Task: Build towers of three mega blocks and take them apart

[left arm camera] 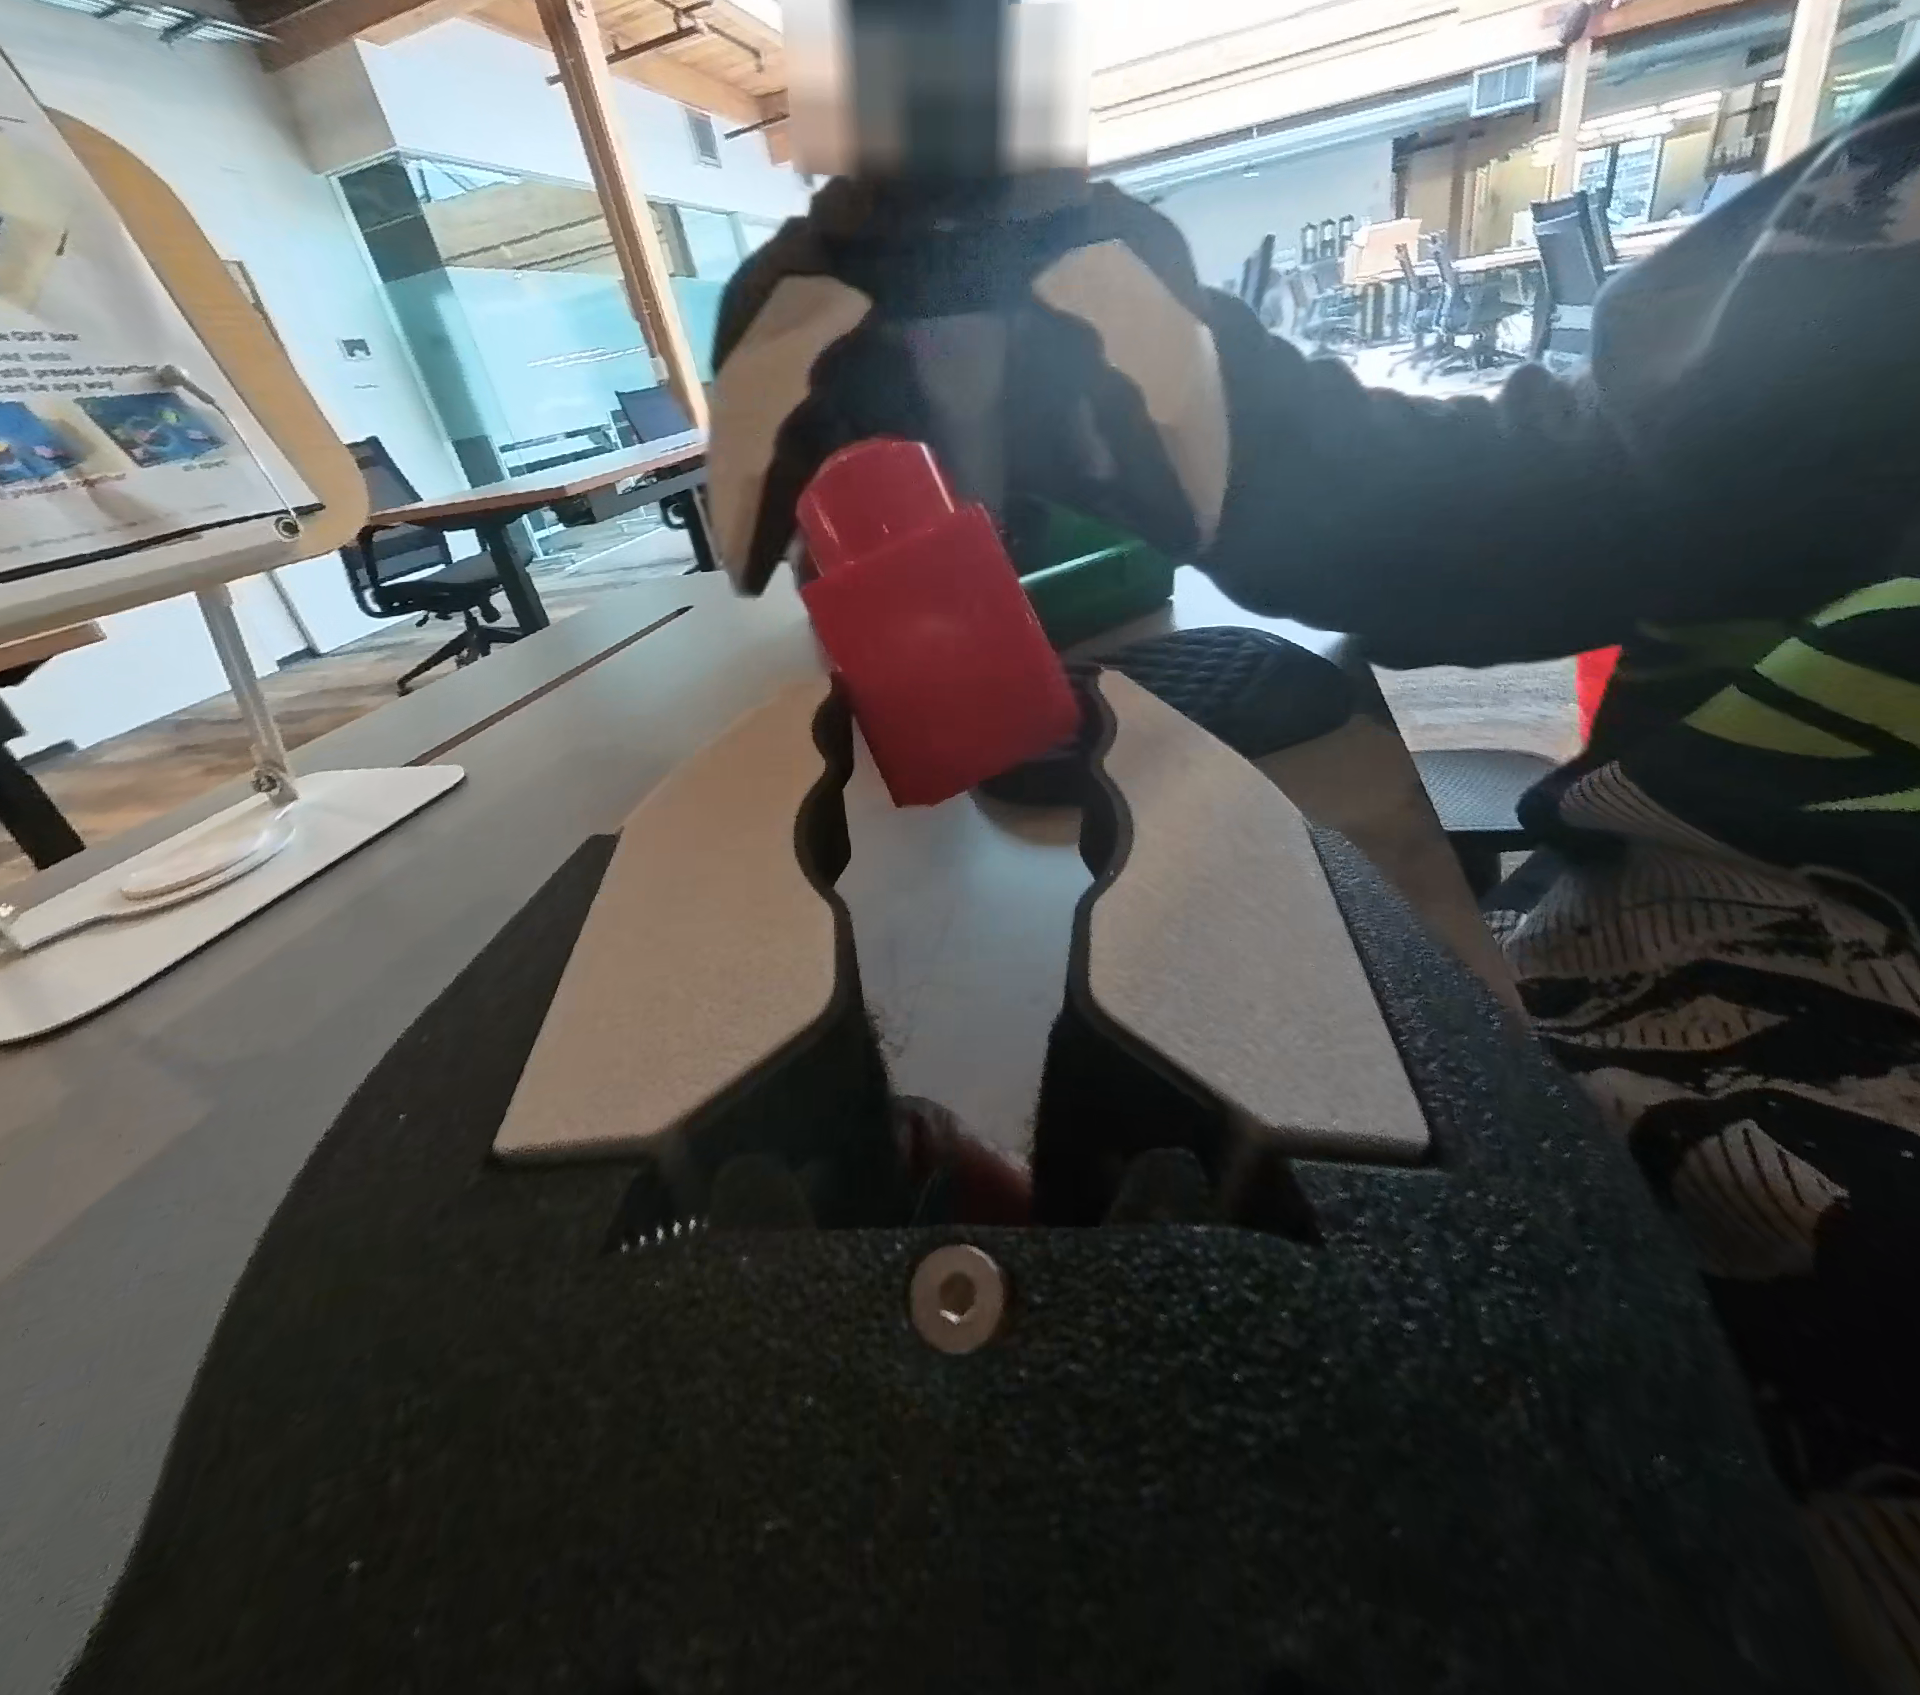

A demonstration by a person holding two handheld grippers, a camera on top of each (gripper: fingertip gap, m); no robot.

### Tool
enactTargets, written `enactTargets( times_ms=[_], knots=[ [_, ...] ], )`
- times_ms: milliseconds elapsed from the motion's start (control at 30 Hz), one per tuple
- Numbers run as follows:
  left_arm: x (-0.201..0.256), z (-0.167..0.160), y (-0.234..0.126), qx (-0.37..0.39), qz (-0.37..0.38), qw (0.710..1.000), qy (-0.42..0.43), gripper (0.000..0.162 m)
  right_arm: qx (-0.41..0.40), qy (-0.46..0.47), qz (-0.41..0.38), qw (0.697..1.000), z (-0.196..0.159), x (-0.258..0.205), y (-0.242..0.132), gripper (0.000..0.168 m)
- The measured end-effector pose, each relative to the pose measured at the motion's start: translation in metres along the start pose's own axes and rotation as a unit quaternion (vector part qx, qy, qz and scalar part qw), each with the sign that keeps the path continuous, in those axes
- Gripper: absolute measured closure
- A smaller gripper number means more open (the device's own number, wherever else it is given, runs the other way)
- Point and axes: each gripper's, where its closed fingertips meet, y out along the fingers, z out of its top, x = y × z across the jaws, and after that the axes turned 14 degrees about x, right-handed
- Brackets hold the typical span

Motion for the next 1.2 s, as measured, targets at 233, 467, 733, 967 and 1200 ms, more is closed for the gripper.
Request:
enactTargets(
  times_ms=[233, 467, 733, 967, 1200],
  knots=[
    [0.006, -0.003, 0.001, -0.009, -0.017, 1.0, 0.009, 0.12, 0.003, 0.069, 0.083, 0.994, -0.003, -0.001, 0.019, 0.112],
    [-0.008, -0.001, -0.001, 0.001, 0.029, 1.0, -0.006, 0.098, -0.012, 0.029, 0.024, 0.999, 0.004, 0.015, -0.002, 0.134],
    [-0.022, 0.003, -0.004, 0.017, 0.073, 0.997, -0.019, 0.084, -0.22, -0.014, -0.093, 0.971, -0.069, 0.051, -0.051, 0.134],
    [-0.024, 0.004, -0.005, 0.018, 0.077, 0.997, -0.023, 0.084, -0.253, 0.019, -0.08, 0.964, -0.11, 0.051, -0.048, 0.134],
    [-0.023, 0.003, -0.005, 0.018, 0.075, 0.997, -0.022, 0.085, -0.285, 0.021, -0.075, 0.955, -0.133, 0.048, -0.048, 0.134]
  ],
)
